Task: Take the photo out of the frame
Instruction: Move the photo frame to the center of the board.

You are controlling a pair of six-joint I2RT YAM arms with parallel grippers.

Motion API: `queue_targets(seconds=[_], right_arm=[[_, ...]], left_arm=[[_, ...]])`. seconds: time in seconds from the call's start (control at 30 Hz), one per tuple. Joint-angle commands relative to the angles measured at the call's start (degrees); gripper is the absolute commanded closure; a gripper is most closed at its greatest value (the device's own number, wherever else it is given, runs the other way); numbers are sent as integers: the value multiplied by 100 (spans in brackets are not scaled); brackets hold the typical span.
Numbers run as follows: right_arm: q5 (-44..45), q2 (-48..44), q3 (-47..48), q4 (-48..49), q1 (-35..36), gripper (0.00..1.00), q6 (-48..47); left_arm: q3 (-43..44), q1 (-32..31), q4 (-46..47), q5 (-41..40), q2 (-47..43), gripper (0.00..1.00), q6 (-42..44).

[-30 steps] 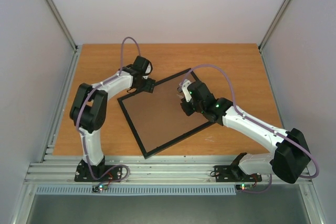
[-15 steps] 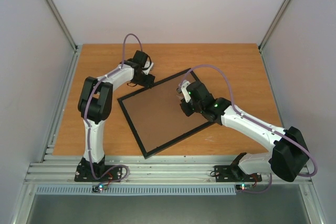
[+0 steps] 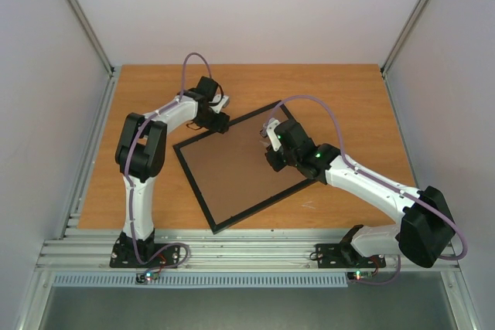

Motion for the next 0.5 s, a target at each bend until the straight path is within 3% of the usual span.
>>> queue_targets(seconds=[0.0,0.17,0.47], right_arm=[[-54,2,22,18,-29,99,52],[-53,-26,13,1,-23,99,61],[-86,-73,17,-9,-30,99,83]], left_arm=[[-51,-10,-43,-37,138,36,-21],[-92,47,-63,-322,185,48,-309],[-288,552,-246,-733,119,59,-1320]])
